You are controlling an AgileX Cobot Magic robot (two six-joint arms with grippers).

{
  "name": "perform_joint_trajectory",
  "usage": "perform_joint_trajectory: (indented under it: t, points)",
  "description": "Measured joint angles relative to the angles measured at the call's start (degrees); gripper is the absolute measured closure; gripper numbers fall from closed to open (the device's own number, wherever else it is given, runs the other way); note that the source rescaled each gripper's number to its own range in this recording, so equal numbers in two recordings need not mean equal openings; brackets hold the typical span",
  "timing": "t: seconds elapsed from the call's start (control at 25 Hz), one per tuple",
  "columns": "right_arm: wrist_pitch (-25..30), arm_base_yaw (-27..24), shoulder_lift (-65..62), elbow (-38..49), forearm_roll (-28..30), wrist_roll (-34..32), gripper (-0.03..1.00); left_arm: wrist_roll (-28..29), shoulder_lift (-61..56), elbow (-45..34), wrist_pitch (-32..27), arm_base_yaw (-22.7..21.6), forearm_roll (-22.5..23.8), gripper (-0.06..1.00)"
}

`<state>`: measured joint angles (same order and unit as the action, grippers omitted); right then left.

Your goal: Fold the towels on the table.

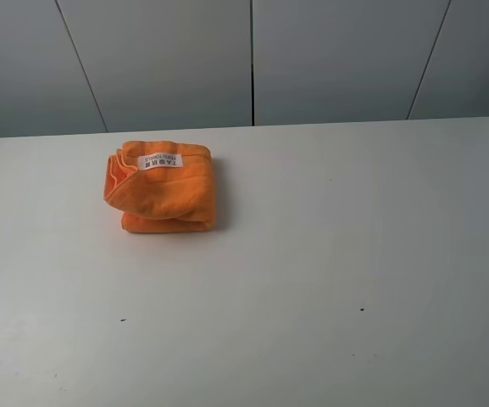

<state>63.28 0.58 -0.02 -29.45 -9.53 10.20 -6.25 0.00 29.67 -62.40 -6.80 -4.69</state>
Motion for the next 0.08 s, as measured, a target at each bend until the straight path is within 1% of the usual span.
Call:
perform_joint_trajectory:
  t: [0.08]
  points:
    - [0.0, 0.0, 0.0, 0.0, 0.0, 0.0, -0.03, 0.0, 0.0, 0.0, 0.0, 0.0, 0.0, -0.05]
